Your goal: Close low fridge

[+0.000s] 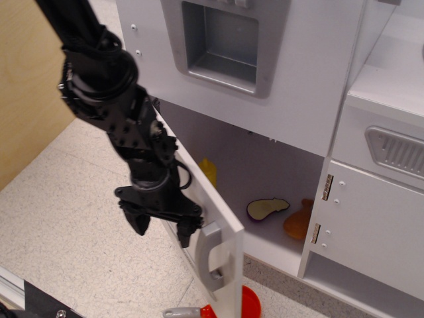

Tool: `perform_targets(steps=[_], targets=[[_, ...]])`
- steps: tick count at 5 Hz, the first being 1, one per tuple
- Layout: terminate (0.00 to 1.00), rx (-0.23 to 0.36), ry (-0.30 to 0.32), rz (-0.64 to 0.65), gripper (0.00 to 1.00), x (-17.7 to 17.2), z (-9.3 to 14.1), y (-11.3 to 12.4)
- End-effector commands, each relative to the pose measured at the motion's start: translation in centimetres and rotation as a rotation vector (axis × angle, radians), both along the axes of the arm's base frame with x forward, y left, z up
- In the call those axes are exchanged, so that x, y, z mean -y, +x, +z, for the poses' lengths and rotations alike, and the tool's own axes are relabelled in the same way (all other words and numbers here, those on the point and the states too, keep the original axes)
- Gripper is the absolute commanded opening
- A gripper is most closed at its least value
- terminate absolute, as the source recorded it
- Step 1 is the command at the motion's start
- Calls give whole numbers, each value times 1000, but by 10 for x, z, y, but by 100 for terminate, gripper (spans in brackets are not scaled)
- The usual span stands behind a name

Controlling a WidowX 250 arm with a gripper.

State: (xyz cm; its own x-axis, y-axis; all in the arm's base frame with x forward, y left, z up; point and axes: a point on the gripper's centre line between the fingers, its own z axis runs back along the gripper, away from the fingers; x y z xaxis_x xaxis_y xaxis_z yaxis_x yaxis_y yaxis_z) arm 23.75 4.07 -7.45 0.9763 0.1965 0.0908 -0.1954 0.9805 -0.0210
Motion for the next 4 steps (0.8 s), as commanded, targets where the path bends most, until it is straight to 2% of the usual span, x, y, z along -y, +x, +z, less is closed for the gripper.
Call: perform_targets(steps=[1,2,4], targets=[[0,20,-56,80,100,21,1,40],[0,21,-71,117,100,29,-4,58],[0,64,-48,151,100,34,-12,81]])
